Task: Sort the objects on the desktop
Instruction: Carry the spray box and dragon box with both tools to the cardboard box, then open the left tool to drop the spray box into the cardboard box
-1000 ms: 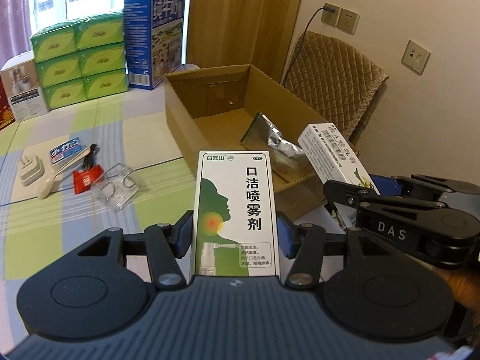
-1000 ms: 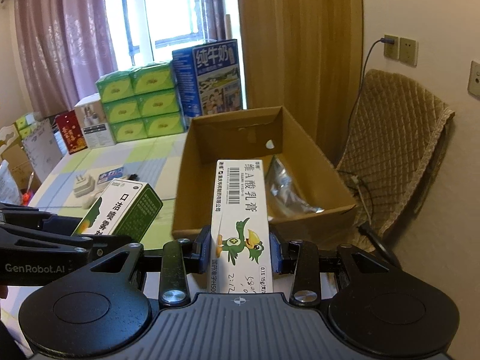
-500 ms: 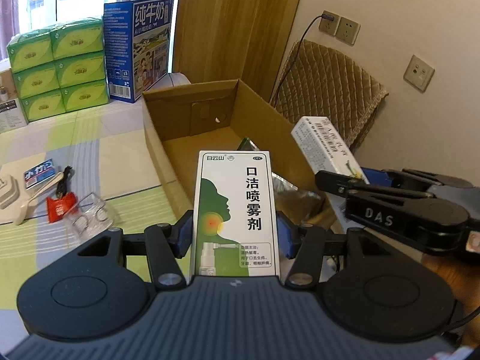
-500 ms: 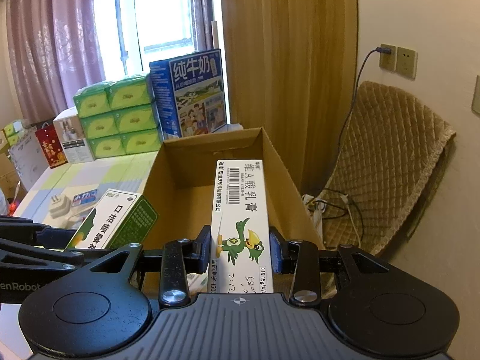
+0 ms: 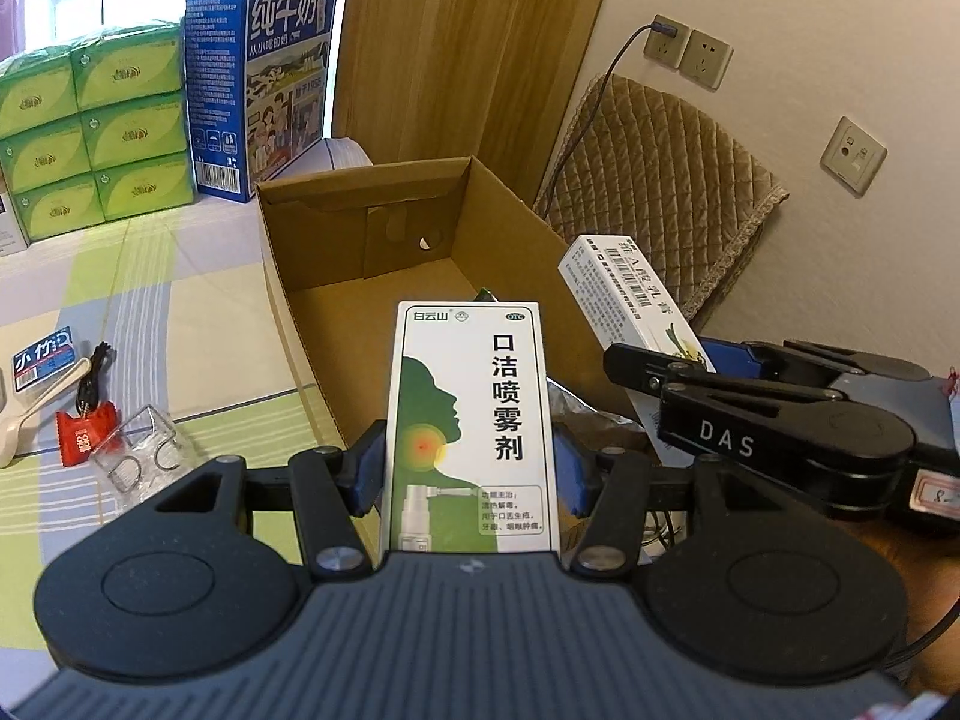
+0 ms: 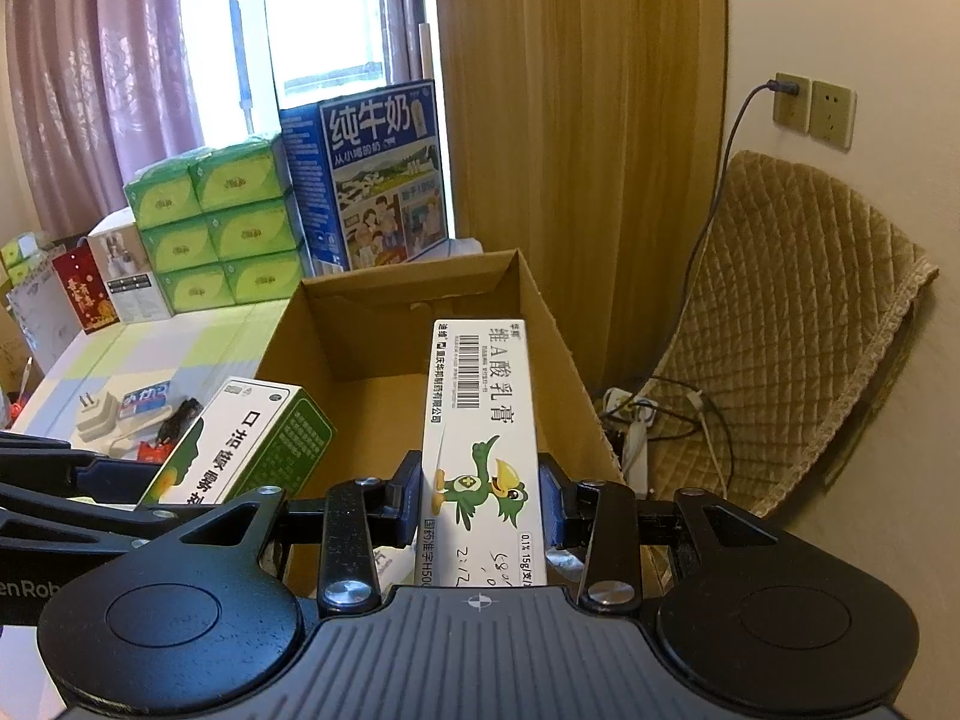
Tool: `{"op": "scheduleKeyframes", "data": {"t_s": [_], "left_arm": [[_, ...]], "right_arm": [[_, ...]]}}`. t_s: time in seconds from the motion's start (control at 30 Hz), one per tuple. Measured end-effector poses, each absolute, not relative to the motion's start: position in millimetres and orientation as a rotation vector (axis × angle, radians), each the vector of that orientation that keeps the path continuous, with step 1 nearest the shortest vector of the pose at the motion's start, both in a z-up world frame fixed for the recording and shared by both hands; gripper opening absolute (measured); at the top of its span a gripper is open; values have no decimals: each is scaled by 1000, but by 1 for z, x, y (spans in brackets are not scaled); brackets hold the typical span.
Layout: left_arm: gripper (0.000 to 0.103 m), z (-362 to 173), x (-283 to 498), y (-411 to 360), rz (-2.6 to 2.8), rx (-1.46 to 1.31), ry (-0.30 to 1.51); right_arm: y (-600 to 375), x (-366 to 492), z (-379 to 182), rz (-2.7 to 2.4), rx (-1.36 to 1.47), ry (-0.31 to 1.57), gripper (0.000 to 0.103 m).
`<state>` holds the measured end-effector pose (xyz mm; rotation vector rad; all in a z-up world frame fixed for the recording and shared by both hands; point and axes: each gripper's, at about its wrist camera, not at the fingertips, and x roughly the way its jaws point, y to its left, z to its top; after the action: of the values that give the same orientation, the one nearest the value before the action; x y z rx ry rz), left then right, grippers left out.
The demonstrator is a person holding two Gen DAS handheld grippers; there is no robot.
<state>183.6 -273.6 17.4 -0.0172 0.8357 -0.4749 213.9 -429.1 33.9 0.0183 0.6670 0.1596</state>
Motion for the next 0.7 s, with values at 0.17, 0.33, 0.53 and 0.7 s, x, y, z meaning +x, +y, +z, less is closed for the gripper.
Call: {"op": "scheduleKeyframes", "data": {"t_s": [0.17,0.33,0.53,0.7], "left_arm": [[50,14,188,-276,-474,-21,842],[50,11,192,-277,-476,-24,846],[51,8,201,-278,-470,-35,841],[51,2,207,-276,-461,-52,814]], "right_arm": [[-430,218,33,161,23,668,36],[-429,224,31,159,23,672,36],[-433,230,30,150,24,675,36],[-434,232,27,155,34,678,36]]}}
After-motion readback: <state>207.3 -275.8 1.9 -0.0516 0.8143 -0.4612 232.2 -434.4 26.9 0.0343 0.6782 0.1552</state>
